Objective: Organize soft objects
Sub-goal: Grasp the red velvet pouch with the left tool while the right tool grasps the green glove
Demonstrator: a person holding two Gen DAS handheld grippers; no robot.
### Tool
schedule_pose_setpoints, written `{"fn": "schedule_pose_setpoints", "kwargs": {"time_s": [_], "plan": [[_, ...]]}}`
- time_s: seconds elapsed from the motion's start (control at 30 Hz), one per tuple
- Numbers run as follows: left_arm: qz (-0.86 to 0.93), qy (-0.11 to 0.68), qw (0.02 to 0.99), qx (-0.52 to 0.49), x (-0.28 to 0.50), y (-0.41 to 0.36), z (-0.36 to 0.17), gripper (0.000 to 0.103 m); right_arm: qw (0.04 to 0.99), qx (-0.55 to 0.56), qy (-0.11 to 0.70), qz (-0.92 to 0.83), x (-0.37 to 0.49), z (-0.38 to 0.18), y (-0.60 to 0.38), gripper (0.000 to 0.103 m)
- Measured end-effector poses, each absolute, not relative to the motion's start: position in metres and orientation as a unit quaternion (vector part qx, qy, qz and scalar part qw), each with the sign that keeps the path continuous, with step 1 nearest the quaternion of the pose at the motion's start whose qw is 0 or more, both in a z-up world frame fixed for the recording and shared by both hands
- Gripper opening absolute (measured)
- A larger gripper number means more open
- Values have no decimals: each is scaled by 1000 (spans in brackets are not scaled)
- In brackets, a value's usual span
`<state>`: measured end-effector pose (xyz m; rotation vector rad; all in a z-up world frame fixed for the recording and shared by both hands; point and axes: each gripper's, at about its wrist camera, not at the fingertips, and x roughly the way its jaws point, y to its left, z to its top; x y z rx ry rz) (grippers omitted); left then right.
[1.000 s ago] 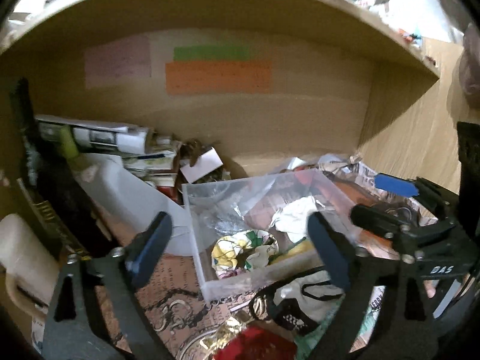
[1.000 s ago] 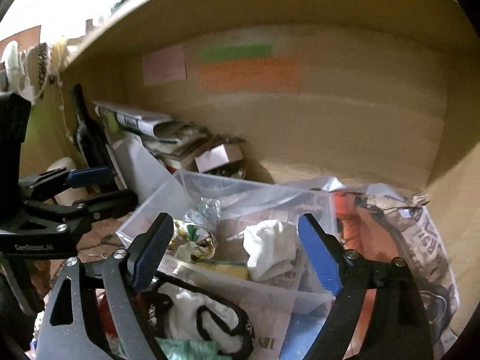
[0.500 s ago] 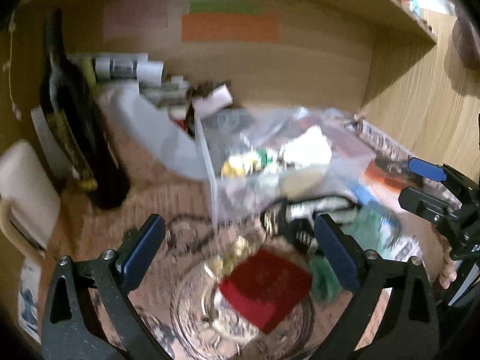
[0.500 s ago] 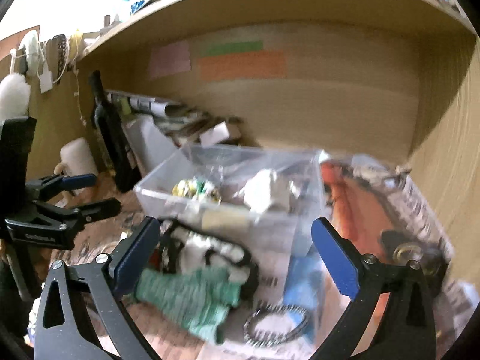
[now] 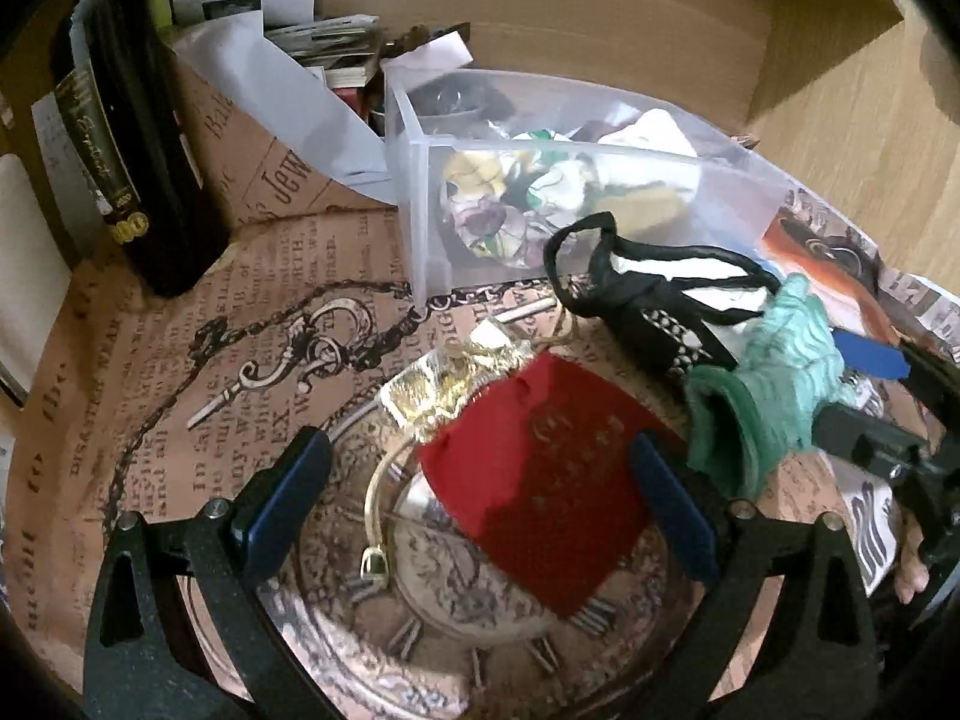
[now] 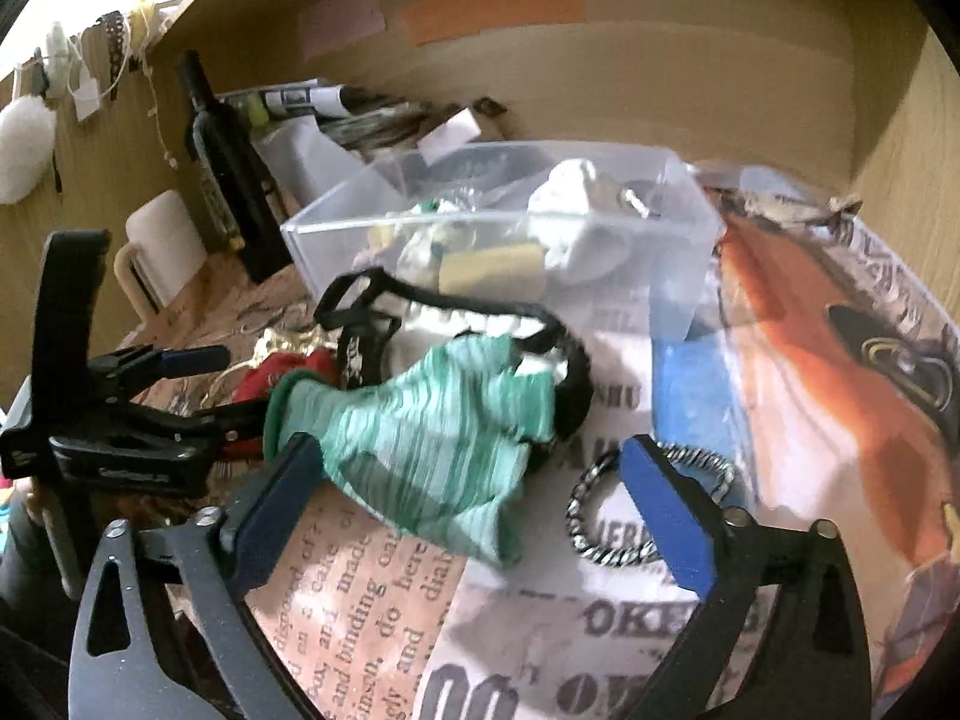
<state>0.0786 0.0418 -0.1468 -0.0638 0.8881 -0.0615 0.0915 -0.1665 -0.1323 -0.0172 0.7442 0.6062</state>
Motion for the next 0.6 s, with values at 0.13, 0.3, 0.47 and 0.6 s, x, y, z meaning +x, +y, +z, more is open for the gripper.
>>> {"fn": "schedule_pose_setpoints", "kwargs": {"time_s": [0.13, 0.3, 0.47, 0.6], "plan": [[-36, 432, 900, -38, 86, 38, -147, 93, 879, -6, 367, 303, 92, -137, -164, 65], [-44, 426, 903, -28, 91, 32, -148, 61, 880, -7, 364, 305, 90, -136, -168, 44], [-52, 420, 905, -32, 86, 33, -146, 28, 882, -6, 361, 304, 86, -134, -175, 35], [-46, 407, 912, -30, 77, 33, -137, 21, 888, -3, 349, 300, 82, -127, -181, 31]]}}
